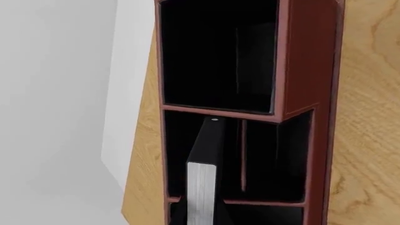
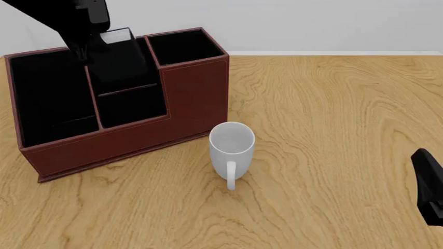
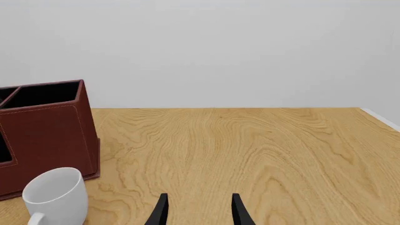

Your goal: Pick up the book and place it in the front compartment of the caddy.

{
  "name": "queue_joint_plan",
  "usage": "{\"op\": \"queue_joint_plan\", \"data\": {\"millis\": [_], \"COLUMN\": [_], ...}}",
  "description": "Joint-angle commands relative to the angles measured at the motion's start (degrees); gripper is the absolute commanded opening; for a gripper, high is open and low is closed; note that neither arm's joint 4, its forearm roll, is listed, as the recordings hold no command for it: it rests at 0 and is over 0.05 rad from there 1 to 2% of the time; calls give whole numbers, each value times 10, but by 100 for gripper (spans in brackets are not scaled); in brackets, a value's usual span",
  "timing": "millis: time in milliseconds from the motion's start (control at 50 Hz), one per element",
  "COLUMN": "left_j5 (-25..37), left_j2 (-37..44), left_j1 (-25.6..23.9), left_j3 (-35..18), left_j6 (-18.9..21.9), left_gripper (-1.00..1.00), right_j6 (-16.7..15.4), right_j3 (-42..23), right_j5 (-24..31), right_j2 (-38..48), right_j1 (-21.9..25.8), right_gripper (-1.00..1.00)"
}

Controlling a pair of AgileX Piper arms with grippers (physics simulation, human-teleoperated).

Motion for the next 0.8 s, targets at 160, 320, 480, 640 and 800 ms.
{"op": "queue_joint_plan", "data": {"millis": [160, 320, 480, 640, 800], "left_j5": [-26, -25, -30, -36, -43], "left_j2": [6, 12, 19, 24, 28], "left_j1": [12, 10, 11, 14, 19], "left_j3": [13, 6, 1, 2, 6], "left_j6": [25, 20, 18, 17, 21], "left_gripper": [-100, -100, -100, -100, -100], "right_j6": [0, 0, 0, 0, 0], "right_j3": [0, 0, 0, 0, 0], "right_j5": [0, 0, 0, 0, 0], "right_j2": [0, 0, 0, 0, 0], "right_j1": [0, 0, 0, 0, 0], "right_gripper": [100, 100, 100, 100, 100]}}
